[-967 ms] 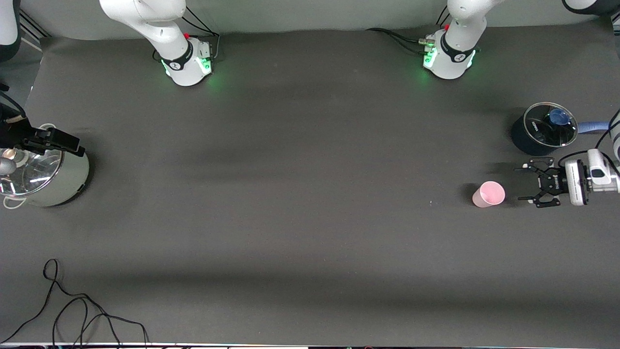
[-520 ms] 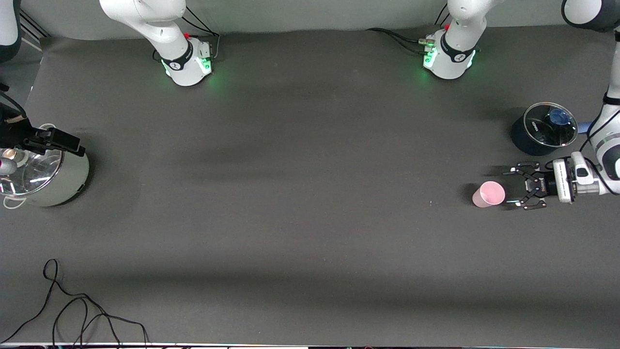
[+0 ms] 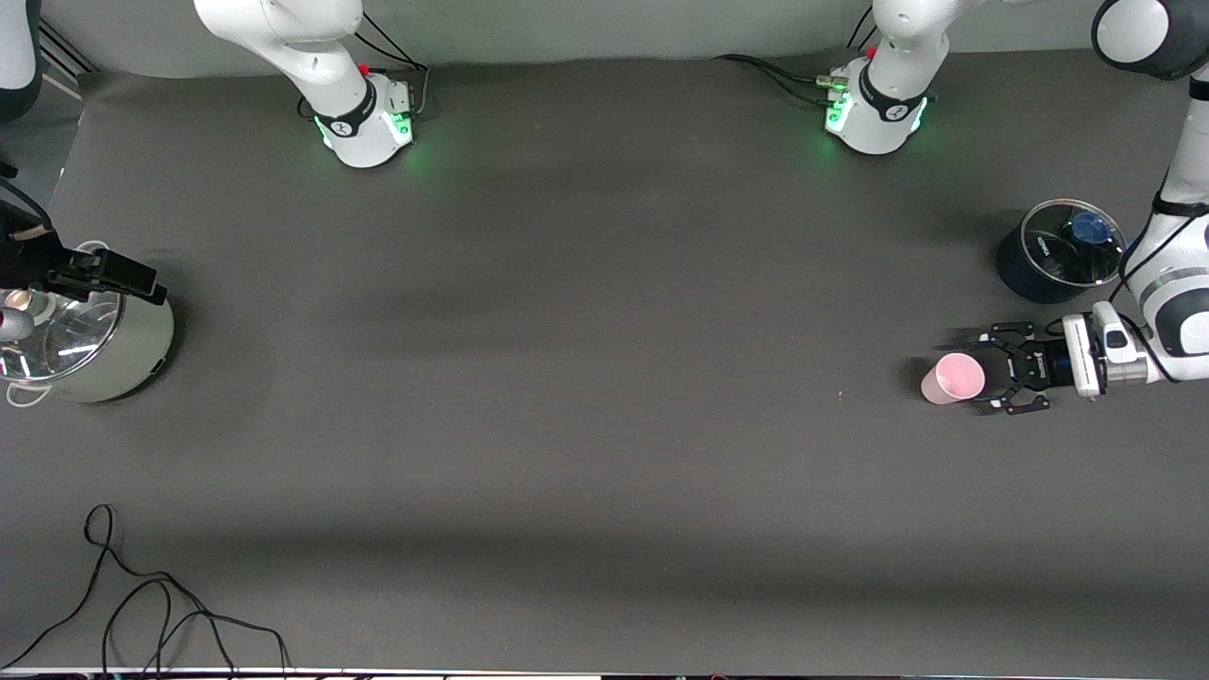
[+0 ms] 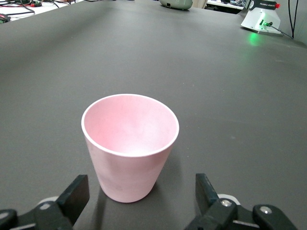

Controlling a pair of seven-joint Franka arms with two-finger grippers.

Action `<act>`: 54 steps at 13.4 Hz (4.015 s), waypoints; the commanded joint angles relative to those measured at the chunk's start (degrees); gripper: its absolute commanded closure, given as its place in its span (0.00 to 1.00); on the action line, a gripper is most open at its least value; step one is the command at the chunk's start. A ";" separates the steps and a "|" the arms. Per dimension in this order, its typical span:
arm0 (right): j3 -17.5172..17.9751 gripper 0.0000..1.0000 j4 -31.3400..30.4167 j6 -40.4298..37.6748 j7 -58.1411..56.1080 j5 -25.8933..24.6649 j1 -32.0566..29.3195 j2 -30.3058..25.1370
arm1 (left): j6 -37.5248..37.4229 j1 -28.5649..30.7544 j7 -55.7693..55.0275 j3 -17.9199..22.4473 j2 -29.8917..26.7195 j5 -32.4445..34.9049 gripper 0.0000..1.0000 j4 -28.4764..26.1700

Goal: Transfer pink cup from left to right arm
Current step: 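Close the left gripper on the pink cup's rim and lift it, then carry the pink cup with the left gripper toward the table's middle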

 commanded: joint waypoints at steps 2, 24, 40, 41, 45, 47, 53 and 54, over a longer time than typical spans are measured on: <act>-0.38 0.00 0.14 -0.69 -0.75 -0.09 0.37 -0.26 | 0.32 -0.19 4.12 -0.47 2.10 -3.63 0.01 0.56; -0.38 0.00 0.14 -0.69 -0.75 -0.09 0.37 -0.26 | 0.50 -4.94 -0.94 -8.80 4.66 -11.27 1.00 4.42; -0.38 0.00 0.66 -0.96 -0.75 -0.09 0.37 0.09 | 66.63 -30.49 -49.79 -34.92 4.04 -17.88 1.00 16.54; -0.38 0.00 0.84 -0.70 -0.75 -0.09 0.37 0.18 | 71.73 -33.83 -53.84 -35.09 3.95 -17.62 1.00 17.77; -0.29 0.00 1.11 0.36 -0.75 0.00 0.37 0.70 | 85.12 -51.57 -68.17 -29.85 4.66 -17.00 1.00 25.16; -0.20 0.00 1.81 0.71 -0.84 0.00 0.37 1.23 | 87.76 -60.45 -74.33 -23.18 4.57 -16.82 1.00 27.44; 0.06 0.00 2.69 1.41 -0.93 0.00 0.37 2.02 | 91.02 -79.89 -83.67 -6.29 4.83 -16.91 1.00 30.79; 0.15 0.00 2.69 1.42 -0.93 0.00 0.37 2.02 | 92.24 -81.66 -84.54 -5.22 5.00 -16.91 1.00 31.06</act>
